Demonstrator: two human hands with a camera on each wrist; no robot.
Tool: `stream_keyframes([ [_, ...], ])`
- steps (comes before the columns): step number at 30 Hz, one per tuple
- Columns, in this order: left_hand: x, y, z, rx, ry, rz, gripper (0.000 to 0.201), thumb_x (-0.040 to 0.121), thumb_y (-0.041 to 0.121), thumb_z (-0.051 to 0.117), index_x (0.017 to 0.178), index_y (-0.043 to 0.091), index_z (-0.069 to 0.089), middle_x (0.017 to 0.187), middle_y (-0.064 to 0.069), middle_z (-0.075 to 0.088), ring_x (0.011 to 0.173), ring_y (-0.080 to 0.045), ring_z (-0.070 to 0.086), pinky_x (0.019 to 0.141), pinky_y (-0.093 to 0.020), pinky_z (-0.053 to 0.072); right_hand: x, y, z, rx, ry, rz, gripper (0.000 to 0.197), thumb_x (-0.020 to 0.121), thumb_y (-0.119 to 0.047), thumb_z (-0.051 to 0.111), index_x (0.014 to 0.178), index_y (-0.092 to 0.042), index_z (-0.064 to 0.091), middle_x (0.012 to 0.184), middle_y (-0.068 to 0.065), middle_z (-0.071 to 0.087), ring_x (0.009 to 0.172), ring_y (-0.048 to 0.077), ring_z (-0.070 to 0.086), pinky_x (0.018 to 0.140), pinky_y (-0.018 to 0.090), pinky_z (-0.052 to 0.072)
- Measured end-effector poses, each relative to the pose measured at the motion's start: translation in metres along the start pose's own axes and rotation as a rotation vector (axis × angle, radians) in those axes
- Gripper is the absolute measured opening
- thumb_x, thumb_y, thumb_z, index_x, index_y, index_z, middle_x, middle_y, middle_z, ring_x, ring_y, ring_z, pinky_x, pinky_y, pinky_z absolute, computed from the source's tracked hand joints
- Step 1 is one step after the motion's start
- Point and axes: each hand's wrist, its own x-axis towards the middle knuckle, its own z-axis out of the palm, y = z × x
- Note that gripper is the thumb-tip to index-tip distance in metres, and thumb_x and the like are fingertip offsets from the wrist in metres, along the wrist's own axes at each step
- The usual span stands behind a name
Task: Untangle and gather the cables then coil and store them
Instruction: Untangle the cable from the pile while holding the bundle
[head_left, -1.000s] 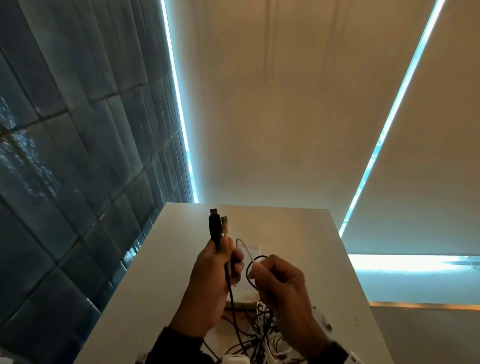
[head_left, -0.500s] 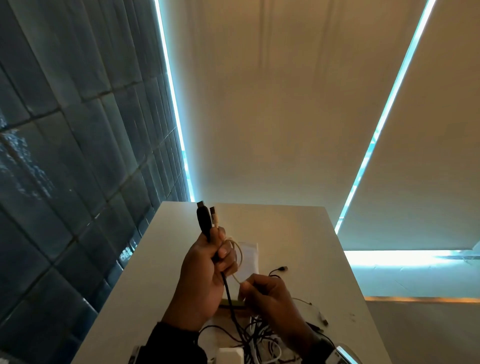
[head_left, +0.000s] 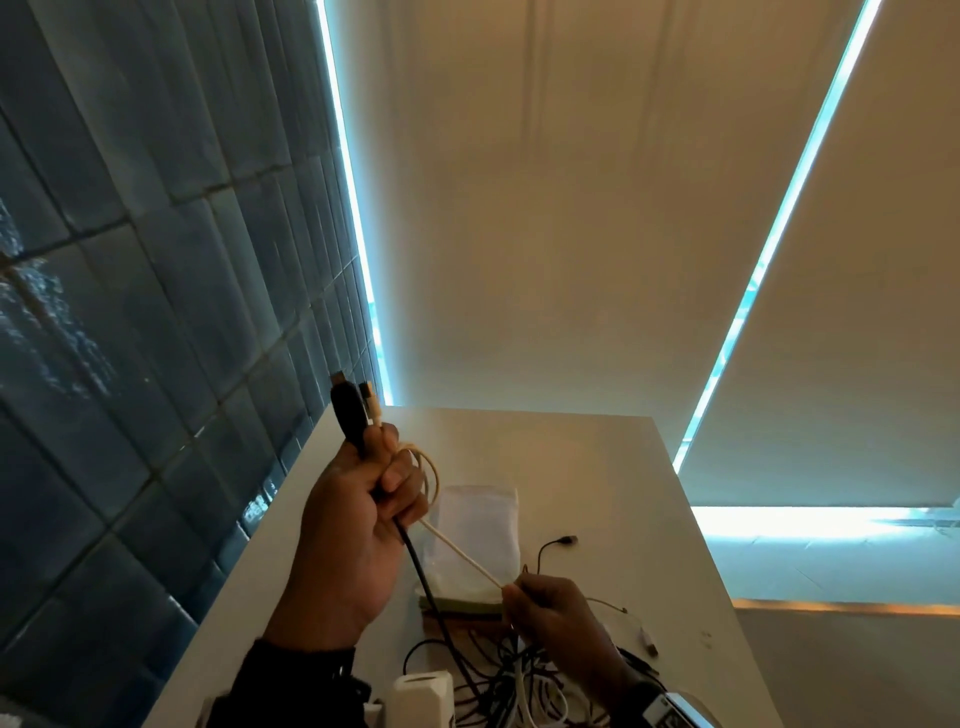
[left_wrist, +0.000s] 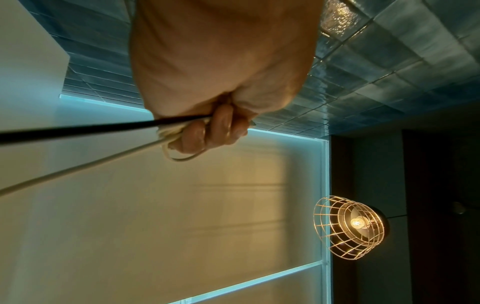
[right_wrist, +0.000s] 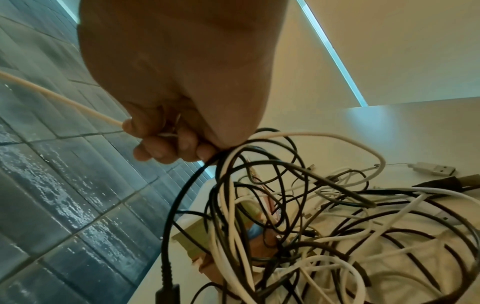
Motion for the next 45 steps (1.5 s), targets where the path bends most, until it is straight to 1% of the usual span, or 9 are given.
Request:
stream_keyframes([
  [12, -0.007, 0.02, 0.016, 0.04, -0.055, 0.035, 0.027, 0.1, 0.02, 0.036, 0.075, 0.017, 0.047, 0.052, 0.007, 0.034, 0.042, -0.005, 0.026, 0.041, -0.018, 0.027, 0.004, 0.011, 0.0, -0.096, 0.099, 0.126, 0.033, 0.095, -0.019, 0.057, 0.063, -0.014, 0.067, 0.059, -0.006, 0.056, 0.058, 0.006, 0.048, 0.06, 0.021, 0.039],
  [15, -0.005, 0.012, 0.01, 0.103, -0.003, -0.038, 0.023, 0.098, 0.021, 0.039, 0.076, 0.017, 0.045, 0.054, 0.005, 0.039, 0.043, -0.007, 0.03, 0.04, -0.019, 0.029, 0.005, -0.006, -0.004, -0.028, 0.171, 0.16, 0.027, 0.091, -0.015, 0.062, 0.066, -0.007, 0.071, 0.048, -0.008, 0.055, 0.046, 0.002, 0.047, 0.049, 0.017, 0.038],
  [18, -0.005, 0.003, 0.007, 0.138, 0.06, -0.117, 0.023, 0.099, 0.023, 0.039, 0.077, 0.016, 0.044, 0.057, 0.002, 0.045, 0.047, -0.009, 0.036, 0.046, -0.022, 0.029, 0.005, -0.028, -0.006, 0.123, 0.221, 0.173, 0.024, 0.09, -0.012, 0.062, 0.07, -0.002, 0.07, 0.045, -0.004, 0.048, 0.041, 0.008, 0.039, 0.041, 0.018, 0.031],
  [22, -0.007, -0.013, 0.005, 0.218, 0.149, -0.204, 0.021, 0.101, 0.022, 0.04, 0.085, 0.013, 0.05, 0.063, -0.006, 0.059, 0.056, -0.016, 0.048, 0.06, -0.03, 0.032, 0.003, -0.057, -0.002, 0.234, 0.274, 0.048, 0.025, 0.094, -0.013, 0.059, 0.074, -0.002, 0.069, 0.045, 0.004, 0.038, 0.04, 0.013, 0.029, 0.041, 0.021, 0.024],
  [27, -0.003, -0.028, 0.001, 0.283, 0.211, -0.284, 0.019, 0.101, 0.024, 0.04, 0.095, 0.012, 0.053, 0.073, -0.013, 0.071, 0.064, -0.021, 0.053, 0.061, -0.032, 0.035, -0.008, -0.088, 0.003, 0.322, 0.198, -0.125, 0.023, 0.095, -0.014, 0.055, 0.079, -0.002, 0.067, 0.05, 0.004, 0.037, 0.044, 0.012, 0.028, 0.042, 0.02, 0.024],
  [31, -0.002, -0.03, 0.001, 0.257, 0.217, -0.318, 0.018, 0.101, 0.024, 0.039, 0.105, 0.012, 0.052, 0.076, -0.016, 0.072, 0.064, -0.022, 0.054, 0.061, -0.034, 0.036, -0.014, -0.097, 0.01, 0.359, 0.091, -0.168, 0.025, 0.094, -0.018, 0.06, 0.076, -0.002, 0.064, 0.05, 0.0, 0.035, 0.045, 0.011, 0.027, 0.043, 0.019, 0.025],
  [38, -0.002, -0.028, 0.002, 0.259, 0.204, -0.348, 0.019, 0.101, 0.024, 0.038, 0.097, 0.012, 0.052, 0.071, -0.012, 0.07, 0.057, -0.018, 0.06, 0.058, -0.032, 0.04, -0.016, -0.088, 0.015, 0.318, -0.026, -0.191, 0.026, 0.083, -0.03, 0.065, 0.072, -0.007, 0.067, 0.048, -0.003, 0.041, 0.043, 0.008, 0.034, 0.044, 0.017, 0.03],
  [42, -0.005, -0.031, 0.0, 0.226, 0.186, -0.384, 0.022, 0.101, 0.025, 0.038, 0.093, 0.01, 0.052, 0.081, -0.018, 0.071, 0.065, -0.024, 0.059, 0.059, -0.034, 0.041, -0.016, -0.089, 0.015, 0.287, -0.052, -0.236, 0.026, 0.083, -0.033, 0.064, 0.073, -0.009, 0.068, 0.05, -0.006, 0.045, 0.045, 0.007, 0.036, 0.047, 0.017, 0.032],
  [45, -0.005, -0.032, 0.002, 0.067, 0.144, -0.4, 0.025, 0.1, 0.025, 0.039, 0.086, 0.009, 0.051, 0.073, -0.014, 0.064, 0.069, -0.026, 0.061, 0.061, -0.037, 0.048, -0.015, -0.087, 0.017, 0.256, -0.092, -0.228, 0.021, 0.084, -0.028, 0.062, 0.069, -0.014, 0.068, 0.05, -0.007, 0.045, 0.045, 0.007, 0.036, 0.047, 0.018, 0.032],
])
